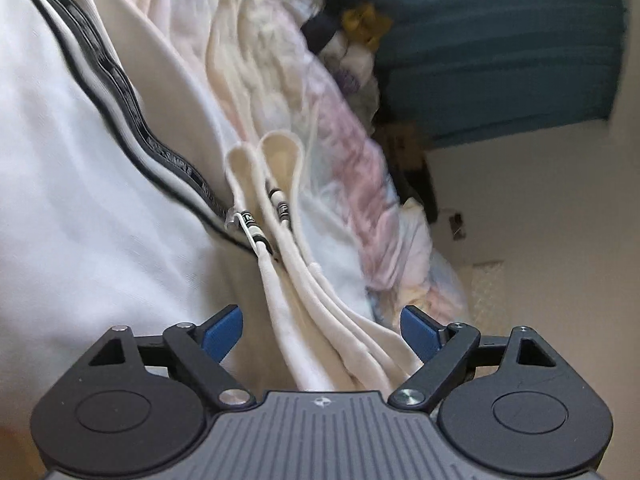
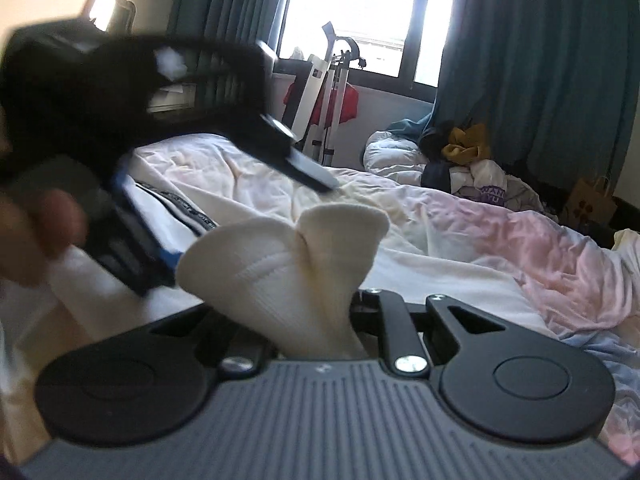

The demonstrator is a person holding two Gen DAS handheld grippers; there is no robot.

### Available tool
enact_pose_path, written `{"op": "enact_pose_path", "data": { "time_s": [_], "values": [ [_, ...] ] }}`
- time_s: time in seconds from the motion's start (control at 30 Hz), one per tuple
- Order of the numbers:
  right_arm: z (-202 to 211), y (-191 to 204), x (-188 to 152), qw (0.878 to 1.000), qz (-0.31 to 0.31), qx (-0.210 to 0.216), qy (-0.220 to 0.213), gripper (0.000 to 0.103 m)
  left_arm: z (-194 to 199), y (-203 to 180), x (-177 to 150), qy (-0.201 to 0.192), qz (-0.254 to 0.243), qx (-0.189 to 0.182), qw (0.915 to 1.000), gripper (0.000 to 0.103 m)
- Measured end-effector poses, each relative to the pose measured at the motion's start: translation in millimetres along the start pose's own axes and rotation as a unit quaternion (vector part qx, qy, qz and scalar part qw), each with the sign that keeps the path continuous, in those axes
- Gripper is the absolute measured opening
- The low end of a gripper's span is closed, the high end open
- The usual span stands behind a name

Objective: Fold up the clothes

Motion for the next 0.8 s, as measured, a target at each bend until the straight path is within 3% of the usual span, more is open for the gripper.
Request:
{"op": "enact_pose_path", "data": {
  "time_s": [0.1,0.23,0.3,0.37,0.4,0.5,0.57,0.6,0.8],
  "values": [
    [1,1,-1,1.000,0.006,0.006,0.005,0.015,-20,9,14,-0.011,0.020,0.008,0.9997,0.082],
    [-6,8,-6,1.000,0.024,0.013,0.014,0.016,-46,16,35,0.005,0.013,0.030,0.9995,0.059],
    [-11,11,-9,0.999,0.030,0.021,0.017,0.016,-52,16,42,0.003,-0.007,0.047,0.9989,0.054],
    [-15,15,-10,0.999,0.036,0.028,0.014,0.016,-52,14,48,-0.008,-0.032,0.064,0.9974,0.029],
    [-16,16,-9,0.999,0.038,0.032,0.011,0.016,-52,12,51,-0.015,-0.046,0.073,0.9962,0.022],
    [-19,21,-7,0.998,0.038,0.043,-0.001,0.016,-44,6,59,-0.039,-0.053,0.056,0.9962,0.021],
    [-23,23,-8,0.998,0.034,0.057,-0.004,0.017,-40,8,62,-0.048,-0.053,0.074,0.9947,0.021],
    [-26,25,-10,0.997,0.030,0.064,0.003,0.017,-39,12,63,-0.049,-0.060,0.091,0.9928,0.021],
    [-45,20,-21,0.993,-0.039,0.094,0.063,0.020,-35,20,58,-0.055,-0.079,0.107,0.9896,0.021]
  ]
}}
Point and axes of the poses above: each gripper's, at about its wrist camera, not at the fingertips, and z roughly against the way its jaws point, y to its left, x to its top, the point moved 4 cm from there along -z, roughly the way its jaws point, and after that the axes turned 3 degrees about -y, right-handed, at the moved point
